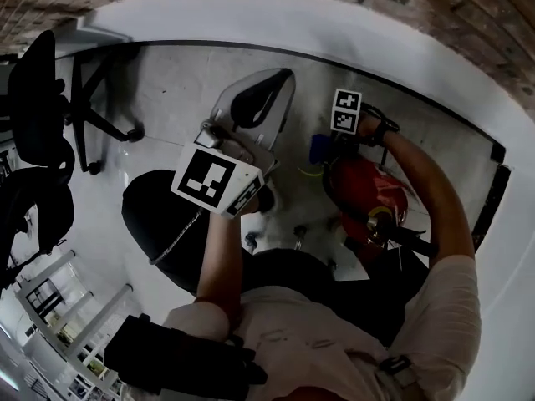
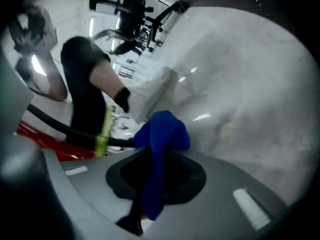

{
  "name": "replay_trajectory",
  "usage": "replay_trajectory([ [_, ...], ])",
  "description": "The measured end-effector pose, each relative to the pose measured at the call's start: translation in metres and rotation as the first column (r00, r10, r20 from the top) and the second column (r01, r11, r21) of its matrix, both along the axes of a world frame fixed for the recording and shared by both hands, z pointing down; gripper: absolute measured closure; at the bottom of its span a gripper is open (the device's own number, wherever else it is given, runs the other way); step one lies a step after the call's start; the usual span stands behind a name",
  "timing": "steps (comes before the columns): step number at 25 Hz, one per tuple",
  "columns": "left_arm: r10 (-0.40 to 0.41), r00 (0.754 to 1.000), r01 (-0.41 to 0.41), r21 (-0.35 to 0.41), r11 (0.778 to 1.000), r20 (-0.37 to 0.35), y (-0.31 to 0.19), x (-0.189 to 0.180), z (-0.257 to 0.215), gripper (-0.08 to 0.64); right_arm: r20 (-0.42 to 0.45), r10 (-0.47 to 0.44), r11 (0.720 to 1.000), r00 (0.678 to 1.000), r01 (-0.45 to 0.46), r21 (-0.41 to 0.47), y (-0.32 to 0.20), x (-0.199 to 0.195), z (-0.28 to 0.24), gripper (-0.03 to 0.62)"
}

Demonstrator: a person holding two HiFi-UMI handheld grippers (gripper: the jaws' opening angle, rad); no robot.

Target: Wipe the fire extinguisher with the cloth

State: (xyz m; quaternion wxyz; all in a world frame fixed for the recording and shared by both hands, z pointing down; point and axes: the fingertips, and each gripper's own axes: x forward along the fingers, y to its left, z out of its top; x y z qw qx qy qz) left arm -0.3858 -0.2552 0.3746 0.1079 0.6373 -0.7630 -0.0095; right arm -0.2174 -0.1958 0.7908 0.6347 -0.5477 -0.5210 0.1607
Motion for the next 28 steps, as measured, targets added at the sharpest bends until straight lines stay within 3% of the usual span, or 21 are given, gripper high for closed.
replay_trajectory([
  [2,0.003,1.000,-0.003,-0.020,1.000,-0.009,0.000,0.004,0.010,0.560,0.130,0.048,0.985,0.990,-0.068,0.158,-0.018,0.004,0.055,0.534],
  [3,0.002,1.000,-0.002,-0.027,1.000,-0.013,0.001,0.005,0.014,0.560,0.170,0.096,0.976,0.981,-0.126,0.176,-0.022,0.005,0.067,0.534],
  [8,-0.038,0.999,0.038,-0.030,0.999,-0.015,0.006,0.006,0.013,0.560,0.284,0.196,0.951,0.938,-0.253,0.179,-0.037,-0.013,0.056,0.534],
  [10,-0.037,0.999,0.037,-0.010,0.999,-0.004,0.005,0.014,0.001,0.560,0.343,0.339,0.904,0.876,-0.404,0.139,-0.059,-0.031,0.027,0.534],
  [13,-0.031,0.999,0.031,0.030,0.999,0.014,0.009,0.027,-0.021,0.560,0.478,0.538,0.769,0.694,-0.637,0.059,-0.112,-0.063,-0.040,0.534],
  [15,-0.027,0.999,0.026,0.052,0.998,0.020,0.015,0.039,-0.035,0.560,0.566,0.603,0.683,0.563,-0.730,-0.001,-0.144,-0.072,-0.091,0.534],
  [17,-0.018,0.999,0.016,0.075,0.997,0.029,0.023,0.055,-0.049,0.559,0.642,0.627,0.617,0.441,-0.785,-0.062,-0.167,-0.071,-0.146,0.534],
  [20,0.003,0.999,-0.008,0.114,0.993,0.047,0.035,0.079,-0.070,0.560,0.739,0.624,0.528,0.253,-0.834,-0.161,-0.188,-0.053,-0.232,0.534],
  [22,0.027,0.998,-0.035,0.140,0.989,0.058,0.043,0.098,-0.085,0.560,0.792,0.600,0.449,0.114,-0.867,-0.216,-0.199,-0.031,-0.285,0.534],
  [25,0.065,0.994,-0.080,0.176,0.981,0.087,0.060,0.132,-0.103,0.560,0.839,0.533,0.280,-0.113,-0.912,-0.300,-0.214,0.020,-0.350,0.532],
  [28,0.077,0.988,-0.103,0.195,0.975,0.136,0.086,0.162,-0.109,0.560,0.829,0.473,0.119,-0.297,-0.911,-0.395,-0.211,0.071,-0.394,0.529],
])
